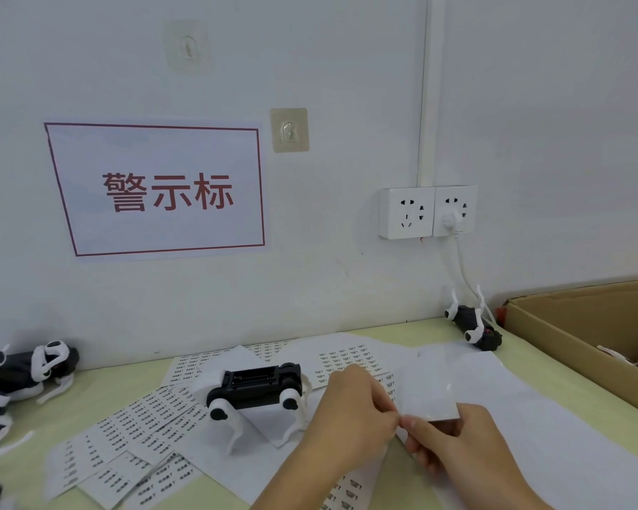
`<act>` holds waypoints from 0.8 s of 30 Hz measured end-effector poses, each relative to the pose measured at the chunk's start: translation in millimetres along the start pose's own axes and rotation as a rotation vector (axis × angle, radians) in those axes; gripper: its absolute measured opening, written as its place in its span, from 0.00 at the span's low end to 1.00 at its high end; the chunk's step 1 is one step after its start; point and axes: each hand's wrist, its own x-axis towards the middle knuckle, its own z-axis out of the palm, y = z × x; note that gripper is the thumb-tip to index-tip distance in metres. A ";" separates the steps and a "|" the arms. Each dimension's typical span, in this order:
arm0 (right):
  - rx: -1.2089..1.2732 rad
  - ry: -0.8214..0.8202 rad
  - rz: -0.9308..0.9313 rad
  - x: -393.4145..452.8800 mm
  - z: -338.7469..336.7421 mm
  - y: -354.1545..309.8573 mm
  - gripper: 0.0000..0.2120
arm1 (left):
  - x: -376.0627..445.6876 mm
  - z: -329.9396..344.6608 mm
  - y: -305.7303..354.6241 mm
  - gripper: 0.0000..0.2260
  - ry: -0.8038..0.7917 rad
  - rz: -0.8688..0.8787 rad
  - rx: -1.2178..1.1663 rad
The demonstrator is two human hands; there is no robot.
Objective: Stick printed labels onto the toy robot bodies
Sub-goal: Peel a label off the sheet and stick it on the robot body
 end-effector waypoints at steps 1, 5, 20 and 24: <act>-0.006 -0.003 0.001 0.3 -0.3 0.0 0.14 | 0.0 0.6 -0.1 0.06 0.008 0.003 0.001; -0.010 -0.004 0.017 0.9 0.8 1.3 0.11 | -0.4 3.9 -1.6 0.07 0.030 -0.004 -0.006; 0.024 0.012 0.036 1.6 2.2 1.4 0.14 | -1.0 2.4 1.7 0.06 0.013 -0.019 -0.018; 0.047 0.019 0.041 1.5 2.9 2.6 0.15 | -1.3 11.1 3.0 0.07 0.061 -0.030 0.035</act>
